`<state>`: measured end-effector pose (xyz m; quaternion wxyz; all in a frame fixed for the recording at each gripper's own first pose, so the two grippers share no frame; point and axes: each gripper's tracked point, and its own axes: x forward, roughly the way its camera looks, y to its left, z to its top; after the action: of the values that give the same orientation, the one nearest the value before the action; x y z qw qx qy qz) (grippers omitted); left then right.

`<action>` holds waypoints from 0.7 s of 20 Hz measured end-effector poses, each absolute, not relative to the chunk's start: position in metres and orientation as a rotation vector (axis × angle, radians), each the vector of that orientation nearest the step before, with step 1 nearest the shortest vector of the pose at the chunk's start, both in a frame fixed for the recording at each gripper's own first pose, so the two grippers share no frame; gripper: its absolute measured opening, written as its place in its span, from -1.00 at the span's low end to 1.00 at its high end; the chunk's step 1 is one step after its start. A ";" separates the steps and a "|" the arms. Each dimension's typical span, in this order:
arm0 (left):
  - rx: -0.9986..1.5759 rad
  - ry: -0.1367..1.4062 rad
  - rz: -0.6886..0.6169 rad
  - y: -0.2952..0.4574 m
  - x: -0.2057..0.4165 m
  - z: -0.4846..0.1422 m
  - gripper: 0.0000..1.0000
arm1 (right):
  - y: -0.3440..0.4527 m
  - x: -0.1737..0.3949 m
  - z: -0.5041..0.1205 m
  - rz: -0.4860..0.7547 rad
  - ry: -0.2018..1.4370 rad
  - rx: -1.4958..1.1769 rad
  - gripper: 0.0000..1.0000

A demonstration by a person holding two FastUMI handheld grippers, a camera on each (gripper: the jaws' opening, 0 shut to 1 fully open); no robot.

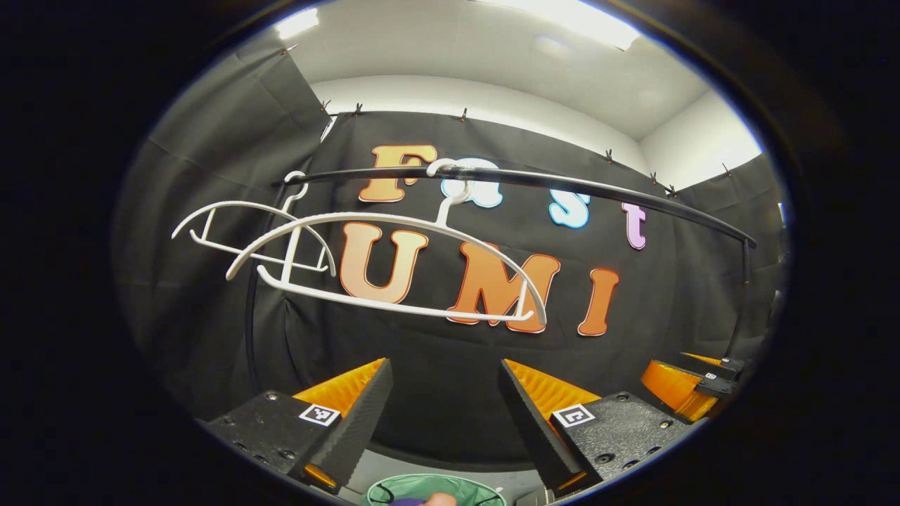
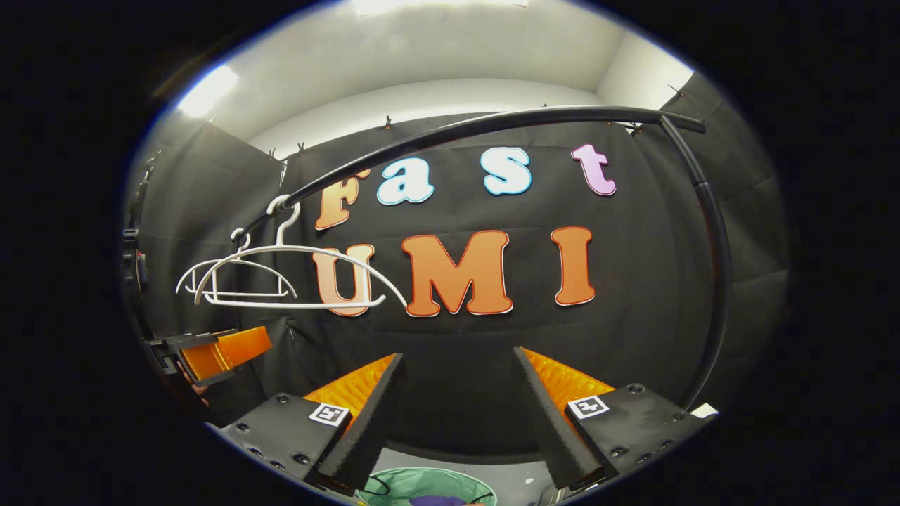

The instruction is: Grasp the clothes on the hanger with both hands and then place them into the laundry hamper below.

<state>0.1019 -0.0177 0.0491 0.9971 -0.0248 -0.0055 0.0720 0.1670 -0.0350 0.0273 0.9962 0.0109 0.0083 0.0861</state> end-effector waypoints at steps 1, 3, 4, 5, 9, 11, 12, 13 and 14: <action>-0.049 -0.009 0.143 -0.018 0.102 0.049 0.90 | -0.035 0.167 0.026 0.171 0.021 0.023 0.95; -0.052 -0.008 0.141 -0.018 0.101 0.049 0.83 | -0.036 0.166 0.025 0.169 0.025 0.028 0.95; -0.055 -0.006 0.142 -0.018 0.100 0.049 0.83 | -0.036 0.166 0.025 0.169 0.025 0.030 0.95; -0.057 -0.005 0.142 -0.017 0.099 0.048 0.90 | -0.037 0.166 0.025 0.167 0.024 0.032 0.95; -0.057 0.000 0.154 -0.013 0.097 0.047 0.83 | -0.033 0.166 0.023 0.174 0.027 0.030 0.95; -0.060 0.002 0.160 -0.012 0.095 0.045 0.83 | -0.030 0.166 0.022 0.178 0.028 0.028 0.95; -0.059 0.001 0.163 -0.011 0.095 0.046 0.83 | -0.029 0.165 0.021 0.181 0.030 0.027 0.95; -0.057 0.001 0.166 -0.010 0.093 0.046 0.90 | -0.028 0.164 0.021 0.184 0.031 0.026 0.95; -0.054 0.002 0.169 -0.009 0.093 0.046 0.90 | -0.026 0.163 0.020 0.188 0.032 0.024 0.95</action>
<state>0.0931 -0.0088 0.0458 0.9961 -0.0271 0.0008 0.0842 0.1633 -0.0262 0.0204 0.9954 0.0120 0.0158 0.0938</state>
